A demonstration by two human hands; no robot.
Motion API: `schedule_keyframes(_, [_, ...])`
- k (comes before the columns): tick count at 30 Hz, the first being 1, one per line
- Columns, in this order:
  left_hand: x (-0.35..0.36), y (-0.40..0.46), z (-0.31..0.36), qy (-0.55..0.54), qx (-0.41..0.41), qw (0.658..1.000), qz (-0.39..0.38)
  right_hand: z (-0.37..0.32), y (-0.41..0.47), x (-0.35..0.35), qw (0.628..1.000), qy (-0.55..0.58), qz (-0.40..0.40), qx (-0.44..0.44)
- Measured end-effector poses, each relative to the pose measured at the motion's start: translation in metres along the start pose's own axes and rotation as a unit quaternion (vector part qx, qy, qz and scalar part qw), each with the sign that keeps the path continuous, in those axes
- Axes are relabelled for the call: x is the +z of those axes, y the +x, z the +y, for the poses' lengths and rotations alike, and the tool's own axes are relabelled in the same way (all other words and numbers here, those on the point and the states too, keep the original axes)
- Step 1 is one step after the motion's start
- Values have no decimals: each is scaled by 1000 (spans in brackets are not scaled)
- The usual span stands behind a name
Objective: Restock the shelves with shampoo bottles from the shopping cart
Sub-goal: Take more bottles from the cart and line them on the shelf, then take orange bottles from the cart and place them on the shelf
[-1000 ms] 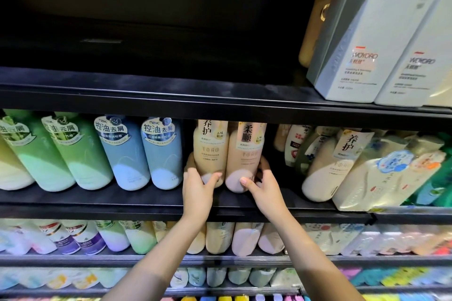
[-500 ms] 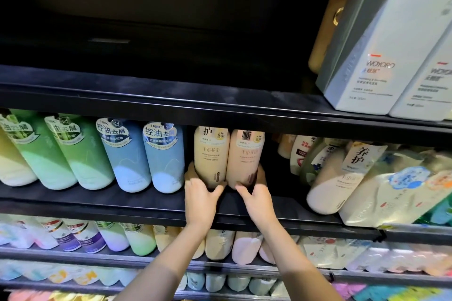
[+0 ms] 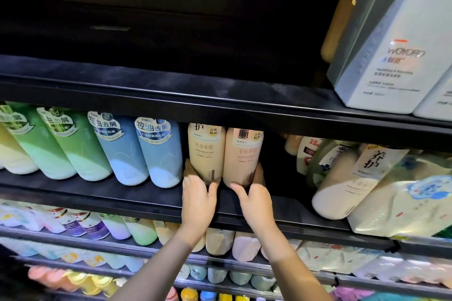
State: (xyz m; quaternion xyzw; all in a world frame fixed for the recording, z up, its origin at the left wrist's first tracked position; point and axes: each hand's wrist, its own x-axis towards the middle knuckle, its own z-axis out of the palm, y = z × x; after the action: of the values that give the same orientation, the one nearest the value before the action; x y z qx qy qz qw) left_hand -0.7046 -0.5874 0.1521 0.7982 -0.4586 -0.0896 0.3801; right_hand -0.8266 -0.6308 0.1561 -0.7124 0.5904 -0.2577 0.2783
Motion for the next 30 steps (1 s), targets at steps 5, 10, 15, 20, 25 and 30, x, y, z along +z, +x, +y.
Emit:
schedule_keyframes(5, [0,-3,1,-9,-10,1000,18,5,2,4,1000,14,-4,-16])
schedule_keyframes(10, [-9,-34,-8,5,-14,1000,-13,10,-15,3,997,55,41,-31])
schedule_keyframes(15, [-52,-94,-55,145,45,982,-111,14,-88,25,980,8,78,-185])
schedule_keyframes(20, [-122,-161,-162,220,-17,963,-152,4,-154,94,950,-99,-61,-291])
schedule_keyframes(25, [-226,-243,-271,222,-187,941,-172,-51,-228,195,901,-170,-238,-321])
schedule_keyframes(30, [-339,-323,-356,207,-289,926,-127,-135,-325,283,824,-207,-332,-410])
